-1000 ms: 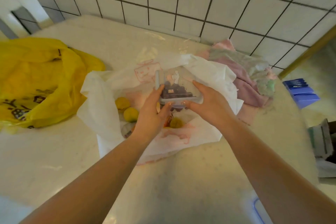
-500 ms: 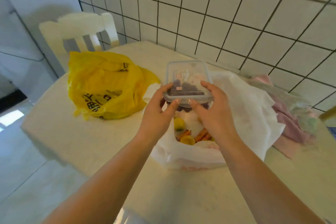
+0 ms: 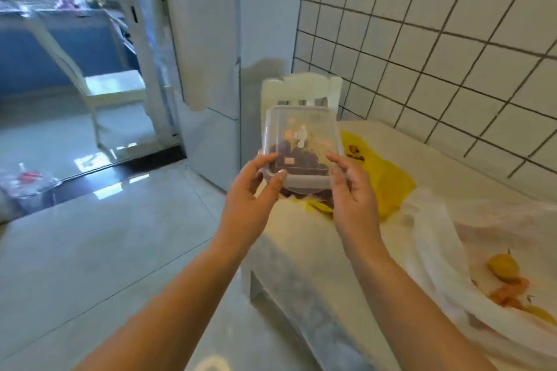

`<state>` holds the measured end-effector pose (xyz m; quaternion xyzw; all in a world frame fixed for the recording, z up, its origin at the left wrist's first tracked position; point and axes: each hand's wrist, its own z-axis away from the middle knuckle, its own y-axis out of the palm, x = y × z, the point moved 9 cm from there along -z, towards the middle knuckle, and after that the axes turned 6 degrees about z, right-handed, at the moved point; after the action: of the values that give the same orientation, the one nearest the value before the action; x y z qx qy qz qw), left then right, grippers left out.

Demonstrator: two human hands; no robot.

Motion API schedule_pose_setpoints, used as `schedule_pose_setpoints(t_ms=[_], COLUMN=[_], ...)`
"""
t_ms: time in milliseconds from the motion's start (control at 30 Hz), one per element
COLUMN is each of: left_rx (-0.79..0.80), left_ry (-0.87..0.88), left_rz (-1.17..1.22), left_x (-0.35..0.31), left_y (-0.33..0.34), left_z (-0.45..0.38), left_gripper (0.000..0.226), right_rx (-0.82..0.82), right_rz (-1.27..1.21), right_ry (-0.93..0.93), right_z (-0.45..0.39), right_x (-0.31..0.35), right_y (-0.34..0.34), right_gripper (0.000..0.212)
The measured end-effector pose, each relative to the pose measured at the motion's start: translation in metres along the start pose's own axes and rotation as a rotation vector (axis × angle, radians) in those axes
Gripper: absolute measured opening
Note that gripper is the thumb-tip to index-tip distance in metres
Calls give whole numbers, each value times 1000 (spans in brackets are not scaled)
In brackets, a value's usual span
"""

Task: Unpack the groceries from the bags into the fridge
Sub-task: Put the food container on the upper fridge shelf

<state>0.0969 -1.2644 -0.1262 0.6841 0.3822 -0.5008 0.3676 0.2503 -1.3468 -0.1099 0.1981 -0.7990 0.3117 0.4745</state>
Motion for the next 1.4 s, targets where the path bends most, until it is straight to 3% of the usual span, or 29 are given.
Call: schedule_pose_setpoints(t_ms=[233, 400, 500, 600, 767, 933, 1000, 1233, 1400], left_rx=[-360, -590, -659, -682, -736, -765, -768, -703, -546], left_ry=[17, -30, -61, -39, 3, 28, 56, 126, 146], left_rz=[21, 82, 160, 163, 174, 125, 121, 126, 159], left_x=[-24, -25, -21, -20, -27, -50, -58, -71, -72], left_y=[-184, -295, -351, -408, -501, -578, -604, -674, -719], left_z=[10, 10, -1, -26, -97, -181, -212, -333, -447], left_gripper=[19, 66, 65, 41, 36, 51, 47, 38, 35], right_rx=[230, 402, 472, 534, 669, 780, 799, 741, 631], right_rz=[-187, -352, -445, -496, -510, -561, -567, -548, -573], right_ry=[-21, -10, 15, 17, 126, 92, 77, -7, -52], right_z=[26, 37, 33, 20, -29, -91, -116, -206, -283], right_x=[66, 106, 123, 141, 162, 212, 228, 259, 276], right_y=[175, 284, 345, 411, 532, 630, 660, 745, 805], right_gripper=[24, 30, 30, 35, 52, 29, 28, 36, 28])
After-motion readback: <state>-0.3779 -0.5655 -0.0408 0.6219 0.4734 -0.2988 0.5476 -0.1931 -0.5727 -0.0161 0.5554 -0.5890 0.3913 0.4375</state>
